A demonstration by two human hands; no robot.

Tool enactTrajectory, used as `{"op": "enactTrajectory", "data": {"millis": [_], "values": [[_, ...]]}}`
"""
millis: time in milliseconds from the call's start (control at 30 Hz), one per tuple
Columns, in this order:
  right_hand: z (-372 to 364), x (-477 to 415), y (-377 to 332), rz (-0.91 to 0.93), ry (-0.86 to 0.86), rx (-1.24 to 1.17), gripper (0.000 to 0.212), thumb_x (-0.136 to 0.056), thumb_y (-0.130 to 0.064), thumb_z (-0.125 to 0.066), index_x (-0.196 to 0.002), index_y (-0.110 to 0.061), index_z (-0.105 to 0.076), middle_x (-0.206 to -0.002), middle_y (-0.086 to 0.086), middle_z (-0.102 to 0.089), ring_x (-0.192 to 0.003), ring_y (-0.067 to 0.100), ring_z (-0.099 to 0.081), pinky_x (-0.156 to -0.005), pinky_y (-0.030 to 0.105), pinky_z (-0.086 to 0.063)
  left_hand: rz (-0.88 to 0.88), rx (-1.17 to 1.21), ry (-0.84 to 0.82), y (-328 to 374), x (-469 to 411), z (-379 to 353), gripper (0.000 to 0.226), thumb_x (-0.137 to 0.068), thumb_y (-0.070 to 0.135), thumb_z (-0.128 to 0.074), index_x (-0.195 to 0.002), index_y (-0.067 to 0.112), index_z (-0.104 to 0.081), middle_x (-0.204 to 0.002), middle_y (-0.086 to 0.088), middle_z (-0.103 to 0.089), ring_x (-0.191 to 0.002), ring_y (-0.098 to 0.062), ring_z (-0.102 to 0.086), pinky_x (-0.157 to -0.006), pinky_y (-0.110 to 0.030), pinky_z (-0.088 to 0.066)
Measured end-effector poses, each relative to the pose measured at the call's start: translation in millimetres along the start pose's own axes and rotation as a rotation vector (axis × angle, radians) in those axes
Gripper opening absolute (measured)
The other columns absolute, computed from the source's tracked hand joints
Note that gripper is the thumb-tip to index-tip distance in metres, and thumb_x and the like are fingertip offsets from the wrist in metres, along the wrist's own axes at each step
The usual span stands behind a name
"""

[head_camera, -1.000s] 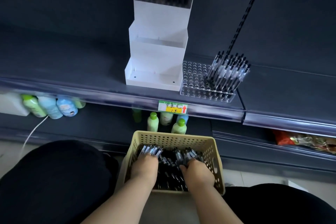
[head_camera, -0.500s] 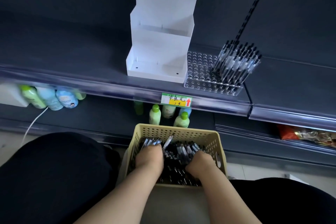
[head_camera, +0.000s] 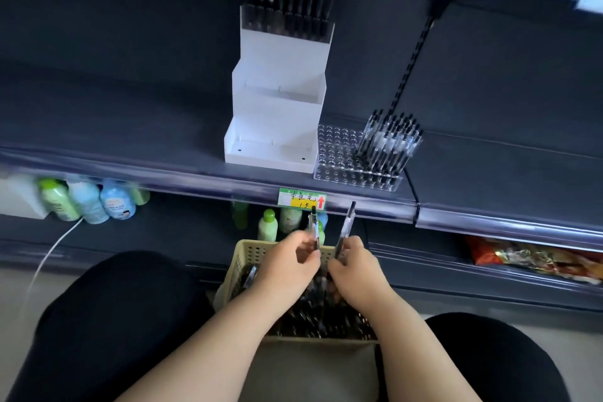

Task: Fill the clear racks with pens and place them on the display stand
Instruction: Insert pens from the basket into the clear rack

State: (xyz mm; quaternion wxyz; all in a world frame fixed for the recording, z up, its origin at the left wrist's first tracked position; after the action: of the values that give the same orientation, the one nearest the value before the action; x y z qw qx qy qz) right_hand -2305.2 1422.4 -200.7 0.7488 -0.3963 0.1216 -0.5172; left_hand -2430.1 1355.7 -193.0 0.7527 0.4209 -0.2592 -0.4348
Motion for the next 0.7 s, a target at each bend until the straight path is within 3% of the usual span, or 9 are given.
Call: {"op": "enactTrajectory", "data": {"millis": [133,300,400,467,600,700], "values": [[35,0,-19,0.075,0.1,-0.039,0.018,-0.083,-0.02,-0.054,-0.091,-0.027,-0.04,-0.077,-0.008,-0.062,-0.068,0.007,-0.06,-0.051,0.019,-0.045,-0.11,0.067,0.065,35,-5,18,0.013,-0.086,0.029,-0.063,-0.099,0.028,-0.064,-0.088,0.014,-0.068,-0.081,0.0,-0.062,-0.075,-0.016,-0.048],[85,-14,-49,0.152,0.187,-0.083,0.024,-0.079,-0.016,-0.059,-0.083,-0.026,-0.037,-0.075,0.003,-0.068,-0.063,0.019,-0.068,-0.058,0.039,-0.057,-0.204,0.129,0.074,72,-29,35,0.012,-0.084,0.026,-0.066,-0.086,0.038,-0.062,-0.083,0.019,-0.068,-0.078,0.006,-0.062,-0.071,-0.012,-0.048],[124,-29,-73,0.229,0.289,-0.11,0.039,-0.076,-0.013,-0.061,-0.085,-0.036,-0.032,-0.064,0.003,-0.068,-0.05,0.013,-0.065,-0.051,0.033,-0.056,-0.252,0.103,0.063,96,-54,45,0.019,-0.083,0.027,-0.066,-0.08,0.044,-0.057,-0.081,0.025,-0.066,-0.078,0.013,-0.059,-0.064,-0.001,-0.042],[150,-41,-92,0.281,0.347,-0.119,0.037,-0.076,-0.013,-0.058,-0.086,-0.037,-0.032,-0.064,0.003,-0.069,-0.051,0.014,-0.065,-0.05,0.032,-0.054,-0.285,0.076,0.074,113,-72,51,0.02,-0.082,0.028,-0.067,-0.077,0.044,-0.056,-0.081,0.027,-0.065,-0.08,0.016,-0.058,-0.063,0.001,-0.041],[187,-71,-117,0.319,0.408,-0.266,0.007,-0.091,-0.021,-0.041,-0.085,-0.025,-0.041,-0.064,0.005,-0.07,-0.052,0.024,-0.066,-0.047,0.036,-0.052,-0.353,0.137,0.075,143,-107,57,0.018,-0.082,0.023,-0.067,-0.085,0.039,-0.06,-0.082,0.021,-0.068,-0.078,0.009,-0.061,-0.067,-0.002,-0.044],[207,-83,-123,0.35,0.54,-0.182,0.018,-0.092,-0.036,-0.042,-0.08,-0.024,-0.048,-0.062,-0.001,-0.068,-0.052,0.017,-0.063,-0.05,0.031,-0.047,-0.366,0.189,0.08,146,-127,55,0.023,-0.082,0.02,-0.067,-0.096,0.036,-0.059,-0.088,0.017,-0.069,-0.083,0.002,-0.064,-0.076,-0.017,-0.049]]}}
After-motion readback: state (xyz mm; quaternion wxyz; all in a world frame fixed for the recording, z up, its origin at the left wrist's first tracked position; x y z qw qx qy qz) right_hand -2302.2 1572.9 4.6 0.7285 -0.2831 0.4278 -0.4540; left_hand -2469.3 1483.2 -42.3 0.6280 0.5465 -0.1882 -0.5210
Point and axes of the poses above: each hand's wrist, its own x-axis away from the middle knuckle, its own z-axis out of the back of the hand, y = z × x, the point moved 10 cm from there along -x, towards the middle knuckle
